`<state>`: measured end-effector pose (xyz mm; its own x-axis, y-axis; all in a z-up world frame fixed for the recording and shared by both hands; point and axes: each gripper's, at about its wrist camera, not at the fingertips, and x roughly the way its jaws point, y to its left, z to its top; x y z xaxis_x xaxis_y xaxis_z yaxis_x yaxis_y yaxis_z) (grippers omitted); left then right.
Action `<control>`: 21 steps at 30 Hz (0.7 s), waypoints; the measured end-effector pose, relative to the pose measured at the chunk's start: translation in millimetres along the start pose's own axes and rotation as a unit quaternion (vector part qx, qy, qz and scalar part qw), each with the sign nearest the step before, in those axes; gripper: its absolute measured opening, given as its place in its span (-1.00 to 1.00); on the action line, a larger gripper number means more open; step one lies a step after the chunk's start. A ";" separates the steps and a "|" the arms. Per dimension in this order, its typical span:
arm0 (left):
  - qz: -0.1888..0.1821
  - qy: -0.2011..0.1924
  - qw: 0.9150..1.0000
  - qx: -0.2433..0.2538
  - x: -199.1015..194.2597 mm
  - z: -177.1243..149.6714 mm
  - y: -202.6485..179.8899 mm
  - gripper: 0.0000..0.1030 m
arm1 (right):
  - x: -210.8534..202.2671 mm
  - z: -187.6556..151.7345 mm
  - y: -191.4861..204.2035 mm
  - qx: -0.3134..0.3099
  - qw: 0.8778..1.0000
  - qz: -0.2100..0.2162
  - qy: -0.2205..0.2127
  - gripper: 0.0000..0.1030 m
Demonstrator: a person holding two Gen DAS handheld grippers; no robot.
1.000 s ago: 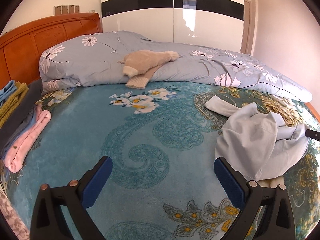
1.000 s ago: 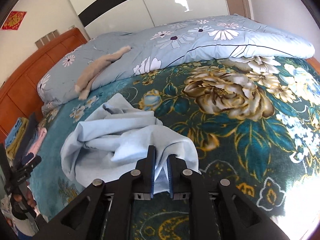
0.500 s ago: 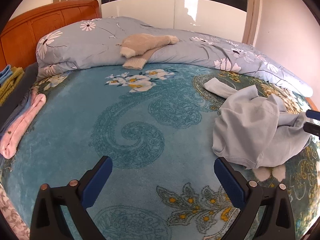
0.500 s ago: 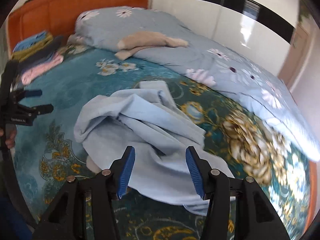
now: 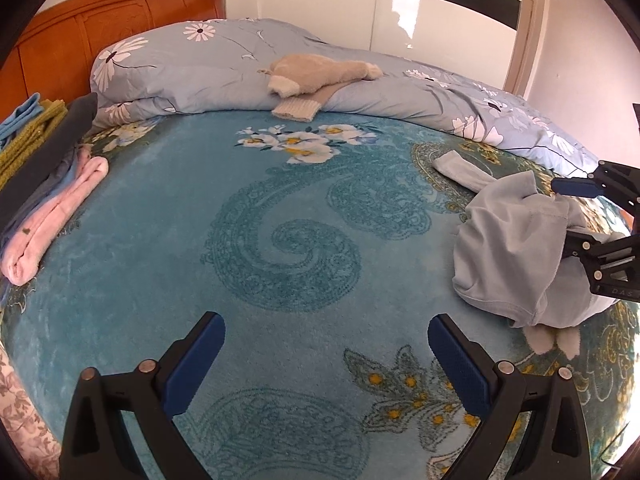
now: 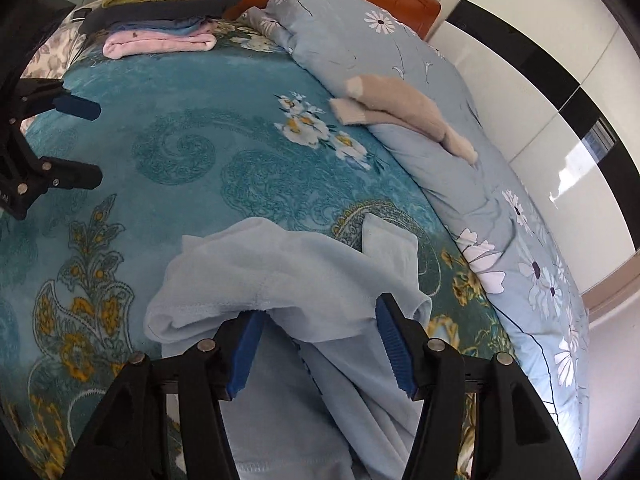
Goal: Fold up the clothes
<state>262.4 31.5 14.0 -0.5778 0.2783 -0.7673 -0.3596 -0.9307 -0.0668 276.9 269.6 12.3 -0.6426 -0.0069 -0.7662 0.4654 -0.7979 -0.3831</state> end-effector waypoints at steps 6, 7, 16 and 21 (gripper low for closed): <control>-0.016 -0.007 1.000 0.004 -2.4 -1.0 -14.8 1.00 | -2.4 4.4 -28.6 0.101 0.994 0.039 -0.027 -0.89; -0.024 -0.008 1.000 0.002 -2.4 -0.4 -18.7 1.00 | -7.6 3.8 -40.6 0.131 0.990 0.037 -0.042 -0.90; -0.189 0.036 0.980 -0.045 22.6 11.7 -80.0 1.00 | -56.7 -8.1 -121.3 0.275 0.950 -0.015 -0.146 -0.90; -0.243 0.058 0.967 -0.043 41.4 16.0 -122.8 1.00 | -74.2 -23.8 -146.8 0.313 0.933 -0.030 -0.177 -0.90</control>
<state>270.9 161.1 0.7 -0.2677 0.6636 -0.6986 -0.5019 -0.7150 -0.4868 270.8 401.7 113.1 -0.8681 -0.0614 -0.4926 0.0474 -0.9980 0.0409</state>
